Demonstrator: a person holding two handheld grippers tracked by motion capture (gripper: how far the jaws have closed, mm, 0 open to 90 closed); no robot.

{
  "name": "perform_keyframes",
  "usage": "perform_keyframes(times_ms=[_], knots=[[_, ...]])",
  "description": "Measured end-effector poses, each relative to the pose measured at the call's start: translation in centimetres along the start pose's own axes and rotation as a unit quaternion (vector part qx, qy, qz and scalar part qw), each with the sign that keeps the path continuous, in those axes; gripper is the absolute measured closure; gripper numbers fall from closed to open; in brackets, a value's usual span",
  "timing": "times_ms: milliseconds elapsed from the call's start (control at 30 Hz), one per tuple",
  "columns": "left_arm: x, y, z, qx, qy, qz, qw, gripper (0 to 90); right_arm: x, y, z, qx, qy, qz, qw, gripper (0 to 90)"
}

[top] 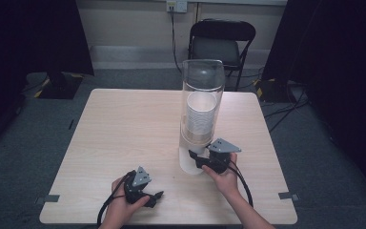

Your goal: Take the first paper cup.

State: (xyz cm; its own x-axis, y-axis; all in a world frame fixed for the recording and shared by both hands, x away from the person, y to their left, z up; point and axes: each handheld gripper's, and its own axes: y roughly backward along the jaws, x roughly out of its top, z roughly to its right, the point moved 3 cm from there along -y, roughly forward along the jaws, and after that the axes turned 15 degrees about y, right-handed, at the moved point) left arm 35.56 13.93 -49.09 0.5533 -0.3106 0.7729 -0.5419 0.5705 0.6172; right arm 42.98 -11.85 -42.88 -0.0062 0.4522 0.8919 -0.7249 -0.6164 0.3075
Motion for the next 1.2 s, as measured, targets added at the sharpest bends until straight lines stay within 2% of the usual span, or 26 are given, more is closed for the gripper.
perform_keyframes(times_ms=[67, 100, 333, 633, 733, 767, 833, 867, 933, 1033, 1100, 1200], knots=[[0.0, 0.0, 0.0, 0.000, 0.000, 0.001, 1.0000, 14.8, 0.2, 0.0, 0.2, 0.007, -0.002, -0.008, 0.9999, 36.7], [0.0, 0.0, 0.0, 0.003, -0.001, -0.001, 1.0000, 14.8, 0.3, -0.1, 0.4, 0.013, 0.006, -0.010, 0.9998, 36.8], [0.0, 0.0, 0.0, 0.004, 0.000, 0.001, 1.0000, 14.9, -0.1, 0.0, 0.3, 0.010, 0.010, -0.002, 0.9999, 37.0], [0.0, 0.0, 0.1, 0.004, 0.004, 0.004, 1.0000, 14.9, 0.0, -0.2, 0.4, 0.006, 0.024, -0.010, 0.9996, 37.0], [0.0, 0.0, 0.0, 0.004, 0.000, 0.002, 1.0000, 14.9, 0.1, 0.0, 0.4, 0.006, 0.015, -0.011, 0.9998, 36.7], [0.0, 0.0, 0.0, 0.004, 0.000, 0.002, 1.0000, 14.9, 0.1, -0.1, 0.2, 0.007, 0.006, -0.002, 1.0000, 36.3], [0.0, 0.0, 0.0, 0.004, 0.000, 0.002, 1.0000, 14.8, 0.0, 0.0, 0.3, 0.007, 0.006, -0.001, 1.0000, 36.0], [0.0, 0.0, 0.0, 0.003, 0.001, 0.001, 1.0000, 14.8, 0.1, 0.1, 0.3, 0.007, 0.004, -0.003, 1.0000, 34.3], [0.0, 0.1, 0.0, 0.008, -0.001, -0.003, 1.0000, 14.8, 0.3, 0.1, 0.3, -0.003, 0.002, 0.000, 1.0000, 24.9], [0.0, 0.1, 0.0, 0.008, -0.001, -0.004, 1.0000, 14.8, 1.1, 0.5, 0.6, -0.013, 0.007, 0.008, 0.9999, 22.8], [0.0, 0.1, 0.0, 0.008, -0.001, -0.004, 1.0000, 14.8, 1.5, 0.7, 0.8, -0.013, 0.009, 0.012, 0.9998, 22.7], [0.0, 0.1, 0.0, 0.008, -0.001, -0.004, 1.0000, 14.8, 2.0, 1.0, 0.9, -0.005, -0.002, 0.028, 0.9996, 25.7]])
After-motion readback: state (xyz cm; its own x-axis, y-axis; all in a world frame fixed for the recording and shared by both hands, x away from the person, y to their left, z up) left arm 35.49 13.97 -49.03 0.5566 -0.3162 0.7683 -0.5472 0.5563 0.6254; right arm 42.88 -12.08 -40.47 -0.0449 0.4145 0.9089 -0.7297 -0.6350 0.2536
